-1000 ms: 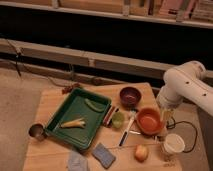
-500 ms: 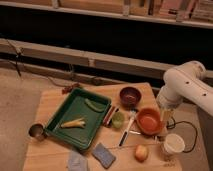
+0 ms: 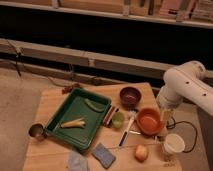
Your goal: Place towel in red bowl
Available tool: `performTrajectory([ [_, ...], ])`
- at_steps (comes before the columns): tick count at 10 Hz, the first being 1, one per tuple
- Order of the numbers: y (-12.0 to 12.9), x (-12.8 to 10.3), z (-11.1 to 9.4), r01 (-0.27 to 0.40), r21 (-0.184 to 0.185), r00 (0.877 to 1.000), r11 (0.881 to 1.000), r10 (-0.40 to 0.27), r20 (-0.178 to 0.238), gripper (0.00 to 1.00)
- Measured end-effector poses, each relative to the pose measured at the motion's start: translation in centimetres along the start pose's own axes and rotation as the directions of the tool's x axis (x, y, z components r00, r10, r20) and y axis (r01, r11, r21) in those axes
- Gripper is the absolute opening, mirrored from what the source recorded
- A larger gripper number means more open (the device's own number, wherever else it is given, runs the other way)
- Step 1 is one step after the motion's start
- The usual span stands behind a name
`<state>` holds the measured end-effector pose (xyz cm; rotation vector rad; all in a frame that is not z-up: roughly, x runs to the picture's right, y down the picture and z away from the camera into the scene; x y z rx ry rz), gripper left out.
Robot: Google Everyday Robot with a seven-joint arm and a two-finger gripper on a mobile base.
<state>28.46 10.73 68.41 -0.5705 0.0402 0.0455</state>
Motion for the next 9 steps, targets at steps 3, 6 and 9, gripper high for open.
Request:
performTrajectory([
  [3,-0.1,-0.9,0.3,0.036,0.02,0.999,0.999,-0.036,0.003,0.85],
  [6,-0.6,-3.8,0.4,0.116,0.054,0.993,0.992,-0.117,0.02,1.0],
  [9,-0.3,-4.7,1.3,0.143,0.069,0.988,0.987,-0.146,0.04,1.0],
])
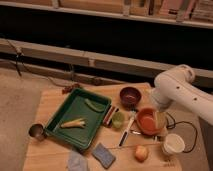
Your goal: Place towel in red bowl
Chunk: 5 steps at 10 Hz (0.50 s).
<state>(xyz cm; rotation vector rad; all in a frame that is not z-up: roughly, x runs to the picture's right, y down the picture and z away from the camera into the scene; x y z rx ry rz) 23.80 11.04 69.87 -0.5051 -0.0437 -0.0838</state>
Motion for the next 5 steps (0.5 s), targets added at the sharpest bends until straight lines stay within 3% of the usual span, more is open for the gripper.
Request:
performTrajectory([
  [5,-1.5,-2.0,-1.2,0.071,0.066,0.995,0.995,-0.076,0.064,1.0],
])
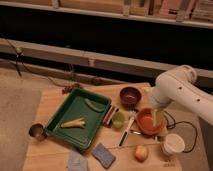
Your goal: Place towel in red bowl
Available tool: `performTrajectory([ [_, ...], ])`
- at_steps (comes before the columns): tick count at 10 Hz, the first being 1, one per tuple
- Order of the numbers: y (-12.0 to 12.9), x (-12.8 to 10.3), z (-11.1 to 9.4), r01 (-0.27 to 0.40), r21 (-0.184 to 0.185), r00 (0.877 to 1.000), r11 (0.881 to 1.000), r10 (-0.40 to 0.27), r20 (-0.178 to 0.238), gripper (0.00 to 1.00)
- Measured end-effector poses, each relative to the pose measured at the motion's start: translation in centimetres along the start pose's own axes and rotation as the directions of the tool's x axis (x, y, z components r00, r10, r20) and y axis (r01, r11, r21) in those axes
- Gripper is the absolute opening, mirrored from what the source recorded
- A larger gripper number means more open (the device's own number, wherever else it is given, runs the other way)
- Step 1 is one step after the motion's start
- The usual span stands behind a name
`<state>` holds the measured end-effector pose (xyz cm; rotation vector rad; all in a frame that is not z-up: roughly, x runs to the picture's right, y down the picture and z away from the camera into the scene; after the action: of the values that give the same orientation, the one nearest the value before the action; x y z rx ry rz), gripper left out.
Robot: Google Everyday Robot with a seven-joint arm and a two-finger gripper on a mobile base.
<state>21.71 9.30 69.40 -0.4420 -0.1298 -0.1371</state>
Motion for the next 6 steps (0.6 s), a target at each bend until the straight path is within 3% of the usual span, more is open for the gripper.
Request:
performTrajectory([
  [4,1.1,-1.1,3.3,0.055,0.015,0.998,0.998,-0.056,0.017,1.0],
  [6,0.3,-1.9,3.7,0.088,0.024,0.996,0.996,-0.089,0.029,1.0],
])
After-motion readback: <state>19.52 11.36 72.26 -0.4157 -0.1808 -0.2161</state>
